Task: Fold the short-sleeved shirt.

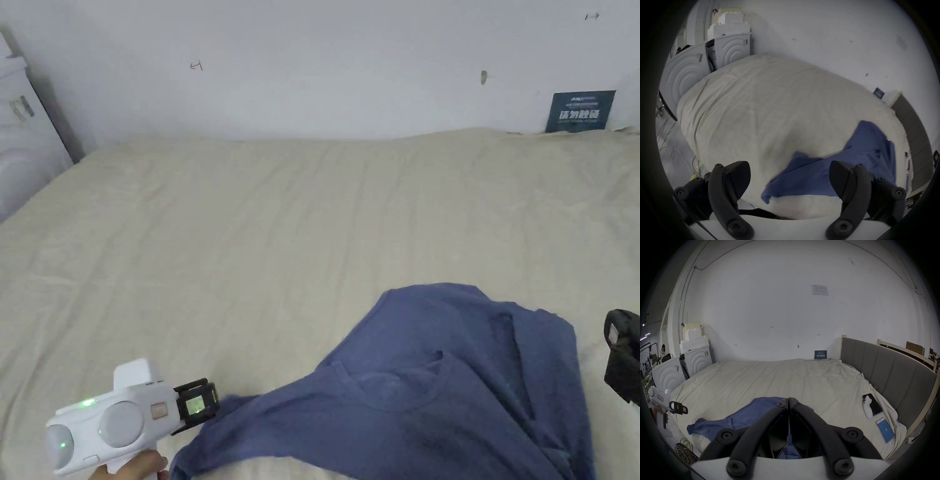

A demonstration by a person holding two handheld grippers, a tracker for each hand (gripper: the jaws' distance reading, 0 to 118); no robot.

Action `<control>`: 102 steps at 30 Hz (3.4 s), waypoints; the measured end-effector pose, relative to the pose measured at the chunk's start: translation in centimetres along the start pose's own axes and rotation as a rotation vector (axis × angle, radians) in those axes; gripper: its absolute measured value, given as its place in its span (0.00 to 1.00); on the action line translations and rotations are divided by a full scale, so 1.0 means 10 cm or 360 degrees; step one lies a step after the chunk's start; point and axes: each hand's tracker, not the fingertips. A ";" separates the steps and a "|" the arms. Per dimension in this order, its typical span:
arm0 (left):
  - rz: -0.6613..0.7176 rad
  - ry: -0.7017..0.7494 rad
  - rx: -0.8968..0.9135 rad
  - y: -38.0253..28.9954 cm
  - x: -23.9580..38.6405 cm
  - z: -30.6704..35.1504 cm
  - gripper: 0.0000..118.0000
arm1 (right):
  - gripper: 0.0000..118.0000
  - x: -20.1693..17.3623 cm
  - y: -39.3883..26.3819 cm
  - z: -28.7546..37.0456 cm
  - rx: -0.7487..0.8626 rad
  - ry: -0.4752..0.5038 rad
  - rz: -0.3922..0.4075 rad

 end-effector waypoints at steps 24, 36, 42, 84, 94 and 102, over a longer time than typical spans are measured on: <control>0.0112 -0.0134 -0.0125 -0.44 0.00 -0.24 0.05 | 0.00 0.04 0.03 -0.47 -0.0174 0.0081 0.0008; 0.0200 -0.0407 0.0031 0.01 -0.14 -0.04 0.05 | 0.35 -0.27 0.35 -2.45 -0.0565 0.0368 -0.0016; 0.0231 -0.0425 -0.0003 0.10 -0.21 -0.24 0.05 | 0.79 -0.55 0.23 -3.51 -0.0806 0.0321 0.0195; 0.0062 -0.0663 0.0381 1.46 0.70 0.45 0.04 | 0.04 0.74 1.44 -1.74 -0.0245 0.0374 -0.0168; -0.0042 -0.0750 0.0723 2.79 1.42 1.18 0.04 | 0.04 0.94 2.33 -1.54 0.0161 0.0200 -0.0173; -0.0098 -0.0764 0.0893 3.74 1.85 1.48 0.04 | 0.04 0.93 2.88 -1.81 0.0419 0.0085 -0.0213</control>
